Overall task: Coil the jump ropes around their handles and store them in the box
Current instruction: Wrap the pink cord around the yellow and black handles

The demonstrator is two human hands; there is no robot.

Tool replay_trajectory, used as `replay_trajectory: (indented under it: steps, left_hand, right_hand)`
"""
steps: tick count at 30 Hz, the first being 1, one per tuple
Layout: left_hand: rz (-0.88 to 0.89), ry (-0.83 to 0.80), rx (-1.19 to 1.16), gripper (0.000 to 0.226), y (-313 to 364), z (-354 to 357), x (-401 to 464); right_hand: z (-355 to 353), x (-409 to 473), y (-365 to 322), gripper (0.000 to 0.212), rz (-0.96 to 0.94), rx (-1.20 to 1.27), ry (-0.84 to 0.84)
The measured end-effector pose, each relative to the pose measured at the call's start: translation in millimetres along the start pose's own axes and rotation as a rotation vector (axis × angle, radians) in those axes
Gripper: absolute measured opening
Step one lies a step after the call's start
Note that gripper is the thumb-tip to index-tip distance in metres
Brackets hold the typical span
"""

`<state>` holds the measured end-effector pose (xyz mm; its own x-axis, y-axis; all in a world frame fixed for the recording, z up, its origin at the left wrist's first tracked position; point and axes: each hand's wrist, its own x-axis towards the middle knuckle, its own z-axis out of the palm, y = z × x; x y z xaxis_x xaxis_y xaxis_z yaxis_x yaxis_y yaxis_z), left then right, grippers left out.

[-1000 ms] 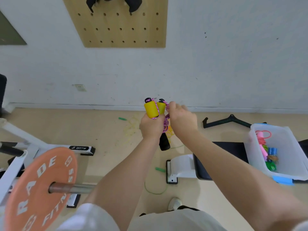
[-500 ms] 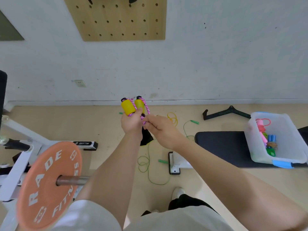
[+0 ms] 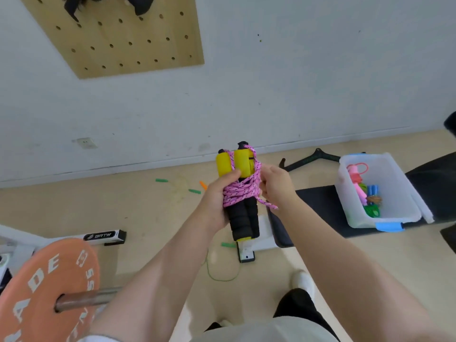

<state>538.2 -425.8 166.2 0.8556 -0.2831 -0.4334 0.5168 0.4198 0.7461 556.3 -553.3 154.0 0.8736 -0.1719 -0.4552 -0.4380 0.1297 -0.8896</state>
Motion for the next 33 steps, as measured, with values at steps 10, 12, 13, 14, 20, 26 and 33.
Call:
replay_trajectory:
  steps: [10,12,13,14,20,26,33]
  left_hand:
    - [-0.018,0.012,0.236,0.022,-84,153,106]
    - [-0.033,0.029,0.281,0.030,-107,185,128]
    - [-0.048,0.033,0.290,0.027,-118,201,139]
    - [-0.071,0.046,0.296,0.019,-128,215,150]
    - [-0.238,0.078,0.290,0.035,-183,279,213]
    - [-0.358,-0.028,0.806,0.057,-216,300,257]
    - [-0.348,-0.178,0.930,0.028,-247,280,293]
  right_hand:
    - [-185,68,-13,0.025,-0.086,-0.984,-0.129]
    - [-229,82,-11,0.027,-0.033,-1.059,-0.056]
    - [-249,88,-8,0.027,-0.014,-0.996,-0.026]
    - [-267,91,-8,0.027,-0.002,-0.854,-0.017]
    - [-354,122,12,0.055,0.175,0.105,-0.104]
    - [-411,162,61,0.071,0.285,0.147,-0.090]
    - [-435,225,94,0.066,0.095,-0.272,0.390]
